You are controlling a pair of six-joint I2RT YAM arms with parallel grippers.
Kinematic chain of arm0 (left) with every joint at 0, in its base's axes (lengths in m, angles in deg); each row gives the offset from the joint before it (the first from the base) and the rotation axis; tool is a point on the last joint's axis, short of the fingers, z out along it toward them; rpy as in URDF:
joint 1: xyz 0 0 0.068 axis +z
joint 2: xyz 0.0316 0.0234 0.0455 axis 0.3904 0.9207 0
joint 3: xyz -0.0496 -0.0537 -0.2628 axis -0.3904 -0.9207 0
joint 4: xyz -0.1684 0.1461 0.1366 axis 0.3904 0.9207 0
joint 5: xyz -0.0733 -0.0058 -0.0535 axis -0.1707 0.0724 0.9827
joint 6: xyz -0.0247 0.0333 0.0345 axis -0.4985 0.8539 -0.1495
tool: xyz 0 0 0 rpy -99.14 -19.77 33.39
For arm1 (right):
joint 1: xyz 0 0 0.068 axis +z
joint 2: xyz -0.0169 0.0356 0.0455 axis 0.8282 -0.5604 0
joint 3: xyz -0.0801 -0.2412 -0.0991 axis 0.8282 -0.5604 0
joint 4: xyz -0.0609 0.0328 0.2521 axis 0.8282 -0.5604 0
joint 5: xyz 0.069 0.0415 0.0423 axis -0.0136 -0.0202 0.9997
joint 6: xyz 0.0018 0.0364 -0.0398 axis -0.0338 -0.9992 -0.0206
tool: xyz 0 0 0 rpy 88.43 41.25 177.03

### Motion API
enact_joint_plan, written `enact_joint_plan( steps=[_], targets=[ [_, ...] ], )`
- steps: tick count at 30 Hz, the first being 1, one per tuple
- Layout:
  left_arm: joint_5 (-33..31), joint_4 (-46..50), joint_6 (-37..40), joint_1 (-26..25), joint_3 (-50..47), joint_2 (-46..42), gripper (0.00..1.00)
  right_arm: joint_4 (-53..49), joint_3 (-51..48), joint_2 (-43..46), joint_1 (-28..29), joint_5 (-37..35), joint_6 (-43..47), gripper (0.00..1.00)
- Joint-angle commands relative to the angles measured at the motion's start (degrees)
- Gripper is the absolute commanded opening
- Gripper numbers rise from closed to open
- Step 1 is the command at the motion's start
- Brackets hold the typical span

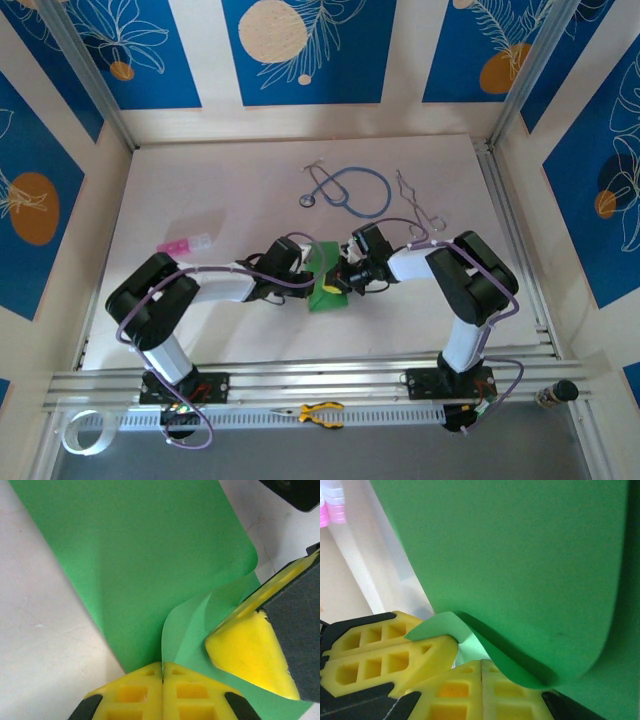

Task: Fold a paper plane with a square sheet of paper (pick it up from the middle)
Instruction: Fold the triangle a second time at the center of the table.

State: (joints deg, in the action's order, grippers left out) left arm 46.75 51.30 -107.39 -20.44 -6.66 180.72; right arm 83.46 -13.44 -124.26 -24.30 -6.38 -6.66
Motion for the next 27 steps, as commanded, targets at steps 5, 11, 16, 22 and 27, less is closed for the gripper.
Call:
enact_joint_plan(
  steps=[5,11,16,22,27],
  targets=[
    [0.68,3.07,0.76,0.5,0.01,1.73,0.0,-2.8,-0.28,2.96,-0.7,-0.75,-0.66,0.0],
    [0.75,3.64,1.15,0.46,0.36,1.66,0.0,-3.11,1.58,4.68,-2.34,-1.06,1.23,0.0],
    [0.94,3.82,1.2,0.46,0.53,1.74,0.0,-4.8,2.39,2.65,-2.05,-4.0,3.72,0.0],
    [1.12,3.82,1.2,0.44,0.54,1.78,0.0,-8.03,2.37,-0.16,-0.66,-10.39,5.68,0.0],
    [0.95,4.08,1.14,0.46,0.51,1.34,0.0,-8.0,0.5,1.3,-0.63,-12.81,4.24,0.0]
  ],
)
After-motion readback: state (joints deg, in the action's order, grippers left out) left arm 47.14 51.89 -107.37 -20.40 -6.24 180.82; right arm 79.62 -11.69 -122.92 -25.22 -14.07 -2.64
